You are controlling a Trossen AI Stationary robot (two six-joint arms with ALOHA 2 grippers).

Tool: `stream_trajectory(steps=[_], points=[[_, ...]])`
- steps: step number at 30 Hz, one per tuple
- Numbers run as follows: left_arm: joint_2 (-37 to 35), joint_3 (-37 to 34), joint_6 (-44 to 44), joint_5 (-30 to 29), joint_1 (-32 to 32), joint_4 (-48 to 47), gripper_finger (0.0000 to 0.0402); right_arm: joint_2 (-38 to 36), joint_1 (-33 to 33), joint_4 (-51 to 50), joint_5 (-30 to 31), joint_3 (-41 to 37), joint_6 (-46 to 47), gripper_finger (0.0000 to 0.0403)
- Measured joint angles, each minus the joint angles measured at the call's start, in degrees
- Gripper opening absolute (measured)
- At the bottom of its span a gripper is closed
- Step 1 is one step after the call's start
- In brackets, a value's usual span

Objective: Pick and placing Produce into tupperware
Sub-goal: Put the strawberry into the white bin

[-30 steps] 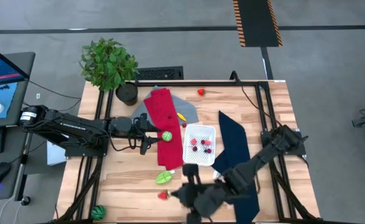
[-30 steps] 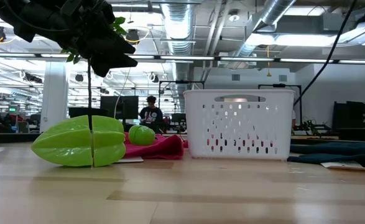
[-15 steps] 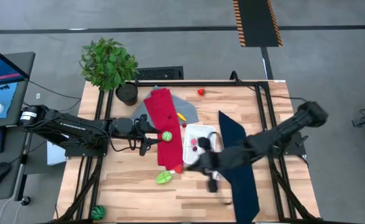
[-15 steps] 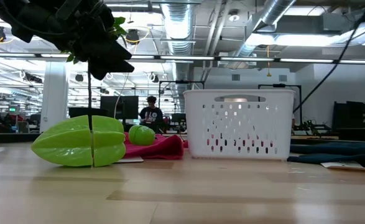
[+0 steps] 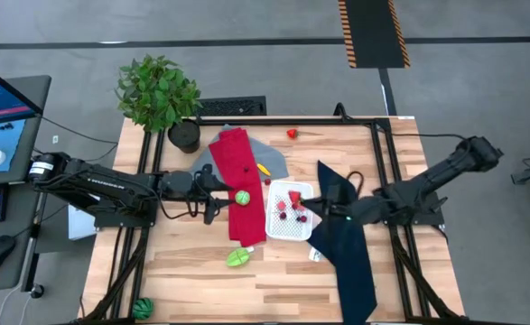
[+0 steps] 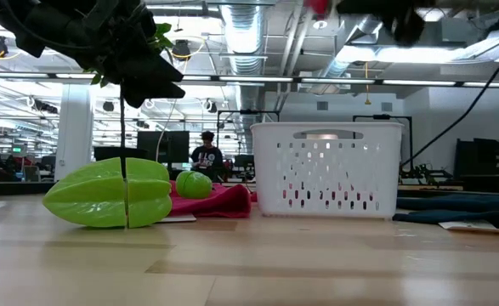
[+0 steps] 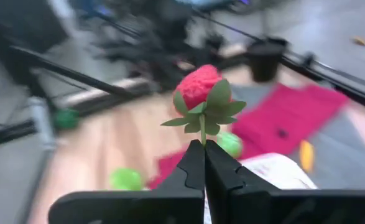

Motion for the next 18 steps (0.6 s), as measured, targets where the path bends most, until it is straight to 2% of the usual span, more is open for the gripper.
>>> stream_trajectory(steps=[8, 13, 18], points=[[0.0, 0.0, 0.0, -0.3, 0.0, -0.3, 0.0196, 7.0, -4.4, -8.5, -3.3, 0.0, 9.5, 0.0024], [0.0, 0.0, 0.0, -0.3, 0.0, -0.9, 0.0196, 8.7, -6.5, -9.1, -9.8, 0.0, 12.6, 0.0030], [0.0, 0.0, 0.0, -0.3, 0.0, -1.5, 0.0196, 9.5, -7.9, -9.2, -11.4, 0.1, 14.4, 0.0045]])
